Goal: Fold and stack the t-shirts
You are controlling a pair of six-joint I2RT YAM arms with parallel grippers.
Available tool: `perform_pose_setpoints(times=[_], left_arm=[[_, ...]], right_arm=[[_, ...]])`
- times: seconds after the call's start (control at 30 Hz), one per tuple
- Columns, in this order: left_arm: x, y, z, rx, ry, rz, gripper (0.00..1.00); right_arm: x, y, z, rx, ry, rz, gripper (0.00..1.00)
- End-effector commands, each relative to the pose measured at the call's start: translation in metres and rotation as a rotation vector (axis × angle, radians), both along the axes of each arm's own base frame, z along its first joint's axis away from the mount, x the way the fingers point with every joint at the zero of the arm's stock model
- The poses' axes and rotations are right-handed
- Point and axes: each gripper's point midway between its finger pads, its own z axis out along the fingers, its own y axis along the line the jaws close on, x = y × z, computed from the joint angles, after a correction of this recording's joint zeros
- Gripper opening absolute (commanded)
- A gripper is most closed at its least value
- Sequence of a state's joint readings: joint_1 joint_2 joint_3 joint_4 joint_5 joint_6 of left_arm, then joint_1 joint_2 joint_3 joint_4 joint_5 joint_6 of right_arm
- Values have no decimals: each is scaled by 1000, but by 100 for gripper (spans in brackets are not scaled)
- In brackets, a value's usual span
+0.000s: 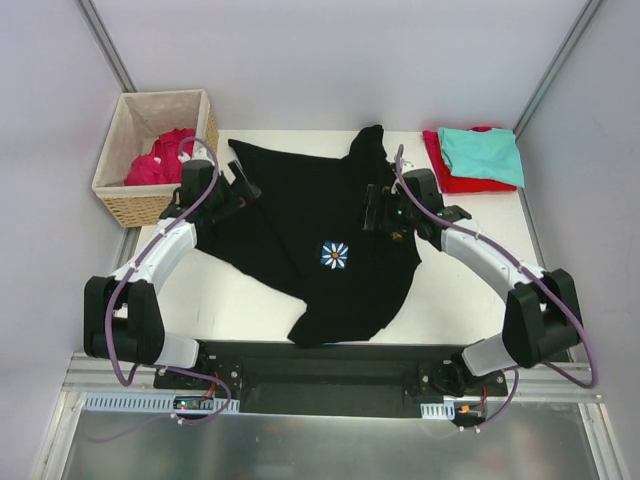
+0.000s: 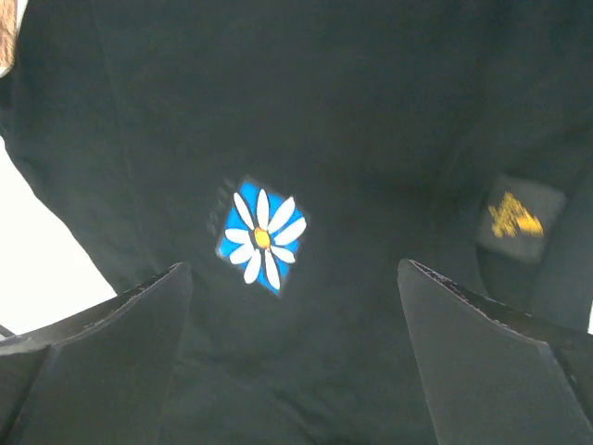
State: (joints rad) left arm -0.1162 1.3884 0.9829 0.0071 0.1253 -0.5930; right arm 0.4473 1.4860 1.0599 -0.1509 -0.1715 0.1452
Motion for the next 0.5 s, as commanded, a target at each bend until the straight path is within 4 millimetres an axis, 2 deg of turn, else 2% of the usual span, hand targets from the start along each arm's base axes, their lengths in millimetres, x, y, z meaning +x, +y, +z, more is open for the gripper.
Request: perform_pose_setpoints(times=[0.0,0.17,0.2,0.47], left_arm=[[-8,-7,-24,-48,44,-21,99],[-11,-10,-55,-45,85,-18,99],[-13,-9,-66,-41,106,-11,99],[-27,6,-112,5,216,67,99]], right_arm=[[-8,-8,66,46,-200,7,97],[-16,-10,72,46,-208,16,96],[-16,-11,74,49,-214,12,97],[-19,-14,83,50,-226,7,97]])
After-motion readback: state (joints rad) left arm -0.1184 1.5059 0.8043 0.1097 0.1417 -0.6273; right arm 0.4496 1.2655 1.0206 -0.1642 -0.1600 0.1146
